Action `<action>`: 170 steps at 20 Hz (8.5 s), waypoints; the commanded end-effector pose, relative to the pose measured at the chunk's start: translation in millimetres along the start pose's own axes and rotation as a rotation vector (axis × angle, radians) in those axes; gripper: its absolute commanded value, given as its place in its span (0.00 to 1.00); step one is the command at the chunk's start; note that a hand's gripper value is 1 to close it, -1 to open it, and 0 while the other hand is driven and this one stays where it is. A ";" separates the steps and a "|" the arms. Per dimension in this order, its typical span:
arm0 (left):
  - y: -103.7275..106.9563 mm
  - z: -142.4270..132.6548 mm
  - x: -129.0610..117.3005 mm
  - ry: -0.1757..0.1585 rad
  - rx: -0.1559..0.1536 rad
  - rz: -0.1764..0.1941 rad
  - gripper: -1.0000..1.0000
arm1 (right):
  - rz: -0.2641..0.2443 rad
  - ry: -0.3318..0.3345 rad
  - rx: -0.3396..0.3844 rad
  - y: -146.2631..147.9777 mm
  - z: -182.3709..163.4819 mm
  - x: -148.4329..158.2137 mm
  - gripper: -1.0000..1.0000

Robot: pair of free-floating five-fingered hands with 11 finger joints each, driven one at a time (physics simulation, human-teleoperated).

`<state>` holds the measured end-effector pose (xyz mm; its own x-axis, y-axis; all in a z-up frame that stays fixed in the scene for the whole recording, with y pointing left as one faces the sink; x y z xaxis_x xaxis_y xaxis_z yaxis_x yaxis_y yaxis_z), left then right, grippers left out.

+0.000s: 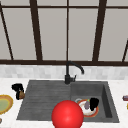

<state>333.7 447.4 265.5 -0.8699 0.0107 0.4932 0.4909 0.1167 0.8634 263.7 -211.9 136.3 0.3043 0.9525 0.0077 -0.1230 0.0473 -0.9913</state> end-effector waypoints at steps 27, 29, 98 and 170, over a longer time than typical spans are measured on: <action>-31.6 -200.2 -0.2 0.041 -0.052 -0.033 1.00 | 0.000 0.000 0.000 0.0 0.0 0.0 0.50; -26.9 -215.6 3.4 0.037 -0.054 -0.024 1.00 | 0.000 0.000 0.000 0.0 0.0 0.0 0.50; -231.4 -561.8 -228.2 0.054 -0.058 -0.067 1.00 | 0.000 0.000 0.000 0.0 0.0 0.0 0.50; -81.5 -363.1 -39.3 0.028 -0.072 0.084 0.00 | 0.000 0.000 0.000 0.0 0.0 0.0 0.50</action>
<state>352.4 54.1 214.5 -0.8237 -0.0103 0.5670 0.5661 0.0447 0.8231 263.7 -211.9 136.3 0.3043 0.9525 0.0077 -0.1230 0.0473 -0.9913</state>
